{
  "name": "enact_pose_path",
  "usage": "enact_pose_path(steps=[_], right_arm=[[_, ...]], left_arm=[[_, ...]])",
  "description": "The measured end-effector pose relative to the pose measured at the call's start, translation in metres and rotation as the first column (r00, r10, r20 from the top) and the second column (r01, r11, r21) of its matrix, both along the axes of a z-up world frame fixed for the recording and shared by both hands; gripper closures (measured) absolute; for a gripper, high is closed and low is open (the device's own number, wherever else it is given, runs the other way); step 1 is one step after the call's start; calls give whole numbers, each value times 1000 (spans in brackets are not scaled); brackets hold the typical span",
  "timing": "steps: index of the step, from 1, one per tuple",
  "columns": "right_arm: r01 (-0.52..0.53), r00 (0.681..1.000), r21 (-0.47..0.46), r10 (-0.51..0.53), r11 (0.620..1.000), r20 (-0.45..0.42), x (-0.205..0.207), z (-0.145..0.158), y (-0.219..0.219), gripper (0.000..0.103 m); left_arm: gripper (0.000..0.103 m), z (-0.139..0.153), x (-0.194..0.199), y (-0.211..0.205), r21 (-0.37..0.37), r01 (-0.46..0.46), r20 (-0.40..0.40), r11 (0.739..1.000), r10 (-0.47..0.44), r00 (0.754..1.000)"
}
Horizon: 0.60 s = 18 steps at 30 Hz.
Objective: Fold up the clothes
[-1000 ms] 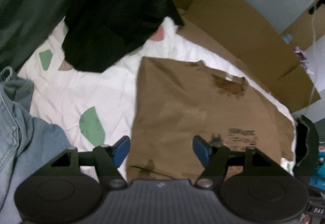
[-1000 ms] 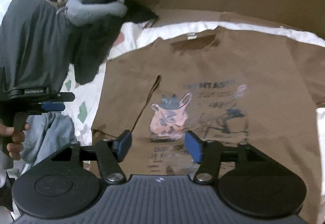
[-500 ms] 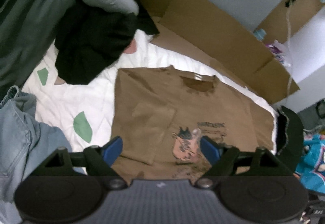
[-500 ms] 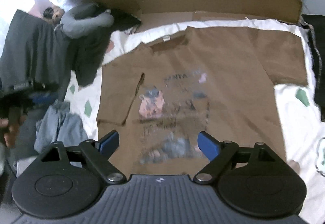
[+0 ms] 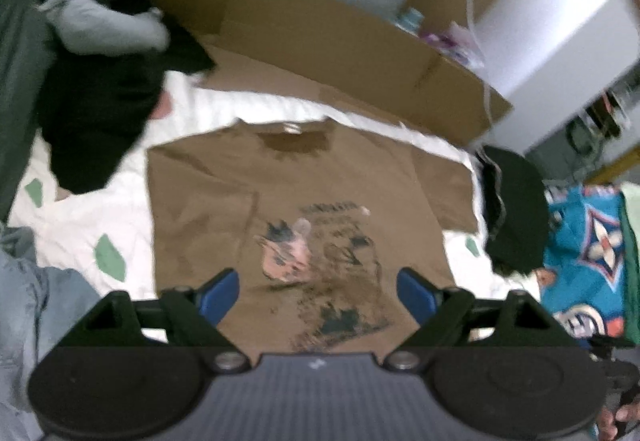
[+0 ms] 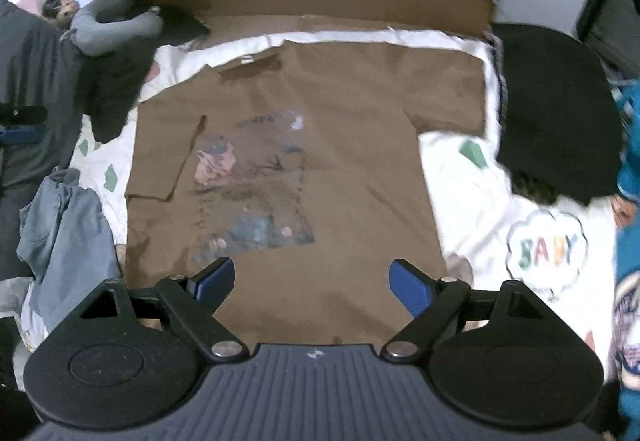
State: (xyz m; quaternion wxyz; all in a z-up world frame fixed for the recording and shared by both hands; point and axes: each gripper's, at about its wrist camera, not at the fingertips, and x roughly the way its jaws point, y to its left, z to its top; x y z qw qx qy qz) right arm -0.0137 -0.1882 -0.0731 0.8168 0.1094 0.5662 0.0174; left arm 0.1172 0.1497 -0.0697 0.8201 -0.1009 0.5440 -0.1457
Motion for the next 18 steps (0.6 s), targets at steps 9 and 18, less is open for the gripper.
enact_pose_path(steps=[9, 18], right_arm=[[10, 1000, -65, -9, 998, 20, -23, 9, -11, 14], [72, 997, -64, -70, 995, 30, -29, 2, -39, 14]], left_arm=[[15, 16, -8, -67, 17, 151, -5, 988, -151, 989], [14, 14, 7, -140, 72, 277, -38, 958, -275, 961]])
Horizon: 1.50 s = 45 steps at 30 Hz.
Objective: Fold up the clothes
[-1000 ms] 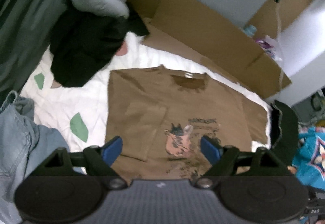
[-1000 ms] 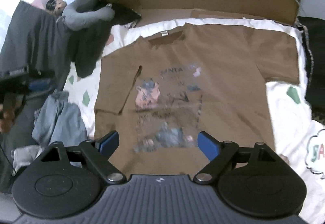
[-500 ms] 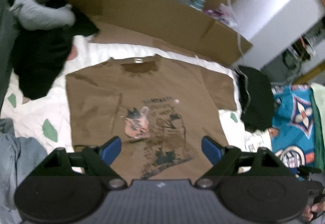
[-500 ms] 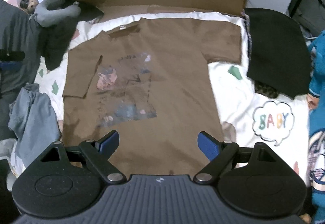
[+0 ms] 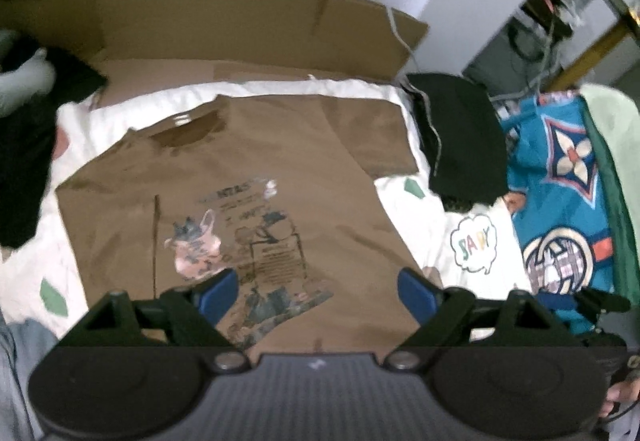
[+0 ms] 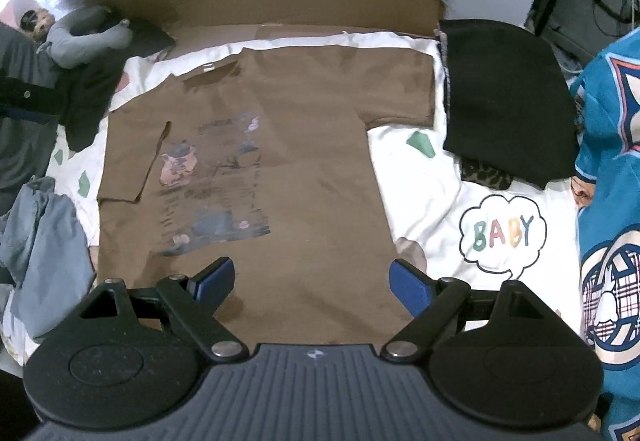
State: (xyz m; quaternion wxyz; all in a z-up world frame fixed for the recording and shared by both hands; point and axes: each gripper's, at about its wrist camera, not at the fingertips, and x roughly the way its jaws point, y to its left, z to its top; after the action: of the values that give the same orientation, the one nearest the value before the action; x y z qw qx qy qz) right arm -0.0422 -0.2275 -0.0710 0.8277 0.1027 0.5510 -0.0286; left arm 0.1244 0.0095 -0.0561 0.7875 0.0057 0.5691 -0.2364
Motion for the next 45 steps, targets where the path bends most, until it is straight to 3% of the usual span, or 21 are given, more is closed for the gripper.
enact_pose_path(steps=[5, 8, 14, 17, 23, 30, 35, 39, 45], right_arm=[[33, 999, -1, -33, 999, 7, 2, -8, -16, 14], [81, 997, 51, -81, 995, 11, 15, -14, -33, 14], [140, 985, 75, -147, 987, 95, 43, -21, -63, 14], [162, 979, 110, -174, 981, 110, 58, -38, -74, 15], [168, 971, 120, -185, 978, 153, 82, -77, -87, 15], [214, 950, 116, -235, 970, 207, 110, -118, -115, 17], [284, 926, 180, -318, 942, 203, 129, -152, -140, 22], [288, 917, 193, -328, 938, 227, 138, -173, -146, 22], [275, 913, 172, -313, 946, 263, 141, -199, -148, 22]], left_arm=[[15, -3, 24, -37, 33, 37, 14, 999, -37, 999], [15, -10, 44, -56, 57, 46, 26, 997, -48, 999], [15, -28, 95, -91, 81, 36, 43, 996, -40, 998], [16, -38, 113, -111, 68, 47, 87, 997, -52, 995], [16, -78, 142, -139, 69, 15, 41, 998, -17, 999], [16, -135, 152, -148, 47, -63, 59, 997, 60, 996], [19, -178, 149, -165, -18, -37, 55, 999, 38, 998], [26, -207, 146, -181, -19, -6, 68, 1000, 7, 998], [26, -226, 142, -190, -56, 8, 109, 998, -2, 994]])
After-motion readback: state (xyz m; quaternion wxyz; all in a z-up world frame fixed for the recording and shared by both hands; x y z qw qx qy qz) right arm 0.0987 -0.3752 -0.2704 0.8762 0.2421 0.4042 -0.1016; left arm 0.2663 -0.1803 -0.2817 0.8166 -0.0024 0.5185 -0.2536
